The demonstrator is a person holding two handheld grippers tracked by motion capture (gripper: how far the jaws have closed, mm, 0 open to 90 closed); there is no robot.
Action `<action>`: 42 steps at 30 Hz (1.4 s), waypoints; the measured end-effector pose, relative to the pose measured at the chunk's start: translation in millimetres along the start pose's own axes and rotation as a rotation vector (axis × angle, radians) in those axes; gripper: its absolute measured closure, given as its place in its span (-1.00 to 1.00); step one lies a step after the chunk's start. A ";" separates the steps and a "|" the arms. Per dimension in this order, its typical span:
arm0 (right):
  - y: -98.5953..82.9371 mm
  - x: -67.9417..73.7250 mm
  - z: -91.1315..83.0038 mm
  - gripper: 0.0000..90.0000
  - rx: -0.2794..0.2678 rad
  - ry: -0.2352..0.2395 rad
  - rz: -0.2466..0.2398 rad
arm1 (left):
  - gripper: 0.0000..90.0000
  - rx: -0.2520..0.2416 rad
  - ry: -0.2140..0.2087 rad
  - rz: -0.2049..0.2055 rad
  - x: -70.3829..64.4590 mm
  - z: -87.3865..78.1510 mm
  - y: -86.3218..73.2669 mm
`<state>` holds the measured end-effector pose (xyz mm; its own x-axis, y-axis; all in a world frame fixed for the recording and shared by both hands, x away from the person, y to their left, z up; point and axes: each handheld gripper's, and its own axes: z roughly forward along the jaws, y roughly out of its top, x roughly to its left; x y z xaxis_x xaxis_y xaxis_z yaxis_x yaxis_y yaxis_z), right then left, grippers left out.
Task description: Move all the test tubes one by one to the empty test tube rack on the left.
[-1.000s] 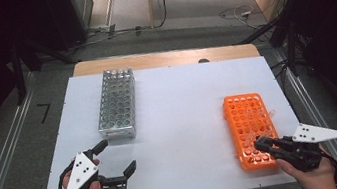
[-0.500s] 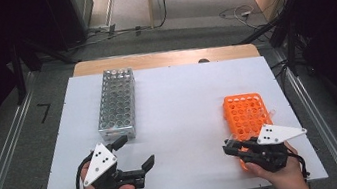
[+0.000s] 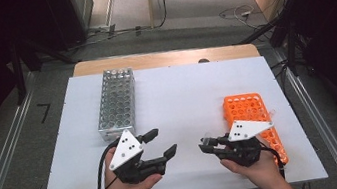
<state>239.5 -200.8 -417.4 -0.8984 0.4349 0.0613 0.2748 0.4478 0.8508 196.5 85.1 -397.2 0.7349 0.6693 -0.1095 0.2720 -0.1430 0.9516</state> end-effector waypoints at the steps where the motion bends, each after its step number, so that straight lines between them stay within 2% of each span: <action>1: 0.8 1.4 2.5 0.65 0.003 0.003 -0.005 | -0.26 0.000 0.000 0.000 0.0 0.0 0.0; 3: 1.1 4.3 7.6 0.65 0.006 0.013 -0.009 | -0.20 0.012 -0.034 0.017 -6.1 9.6 1.9; 6: 0.4 9.0 13.8 0.65 0.009 0.032 -0.017 | -0.13 0.032 -0.074 0.018 -11.4 17.9 0.8; 10: -0.4 14.5 18.0 0.65 0.019 0.041 -0.030 | 0.00 0.049 -0.102 0.033 -16.5 24.0 -1.3; 11: -0.8 15.7 18.9 0.65 0.022 0.045 -0.030 | 0.05 0.045 -0.128 0.031 -19.6 26.0 -2.0; 12: -1.1 16.9 19.8 0.66 0.025 0.045 -0.034 | 0.09 0.043 -0.135 0.030 -21.2 27.1 -2.2; 23: 0.0 31.0 27.3 0.65 0.041 0.072 -0.065 | 0.51 0.079 -0.134 0.051 -28.6 34.2 -7.7; 31: -0.7 29.7 26.6 0.65 0.041 0.071 -0.064 | 0.65 0.087 -0.136 0.056 -28.8 35.0 -9.3; 42: -1.6 29.0 27.4 0.65 0.045 0.071 -0.058 | 0.69 0.084 -0.128 0.058 -27.5 34.5 -8.8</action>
<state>222.4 -167.4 -431.3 -0.9346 0.3519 0.0508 0.2355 0.5057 0.8300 195.3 42.8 -412.5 0.8228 0.5602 -0.0956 0.2738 -0.2434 0.9305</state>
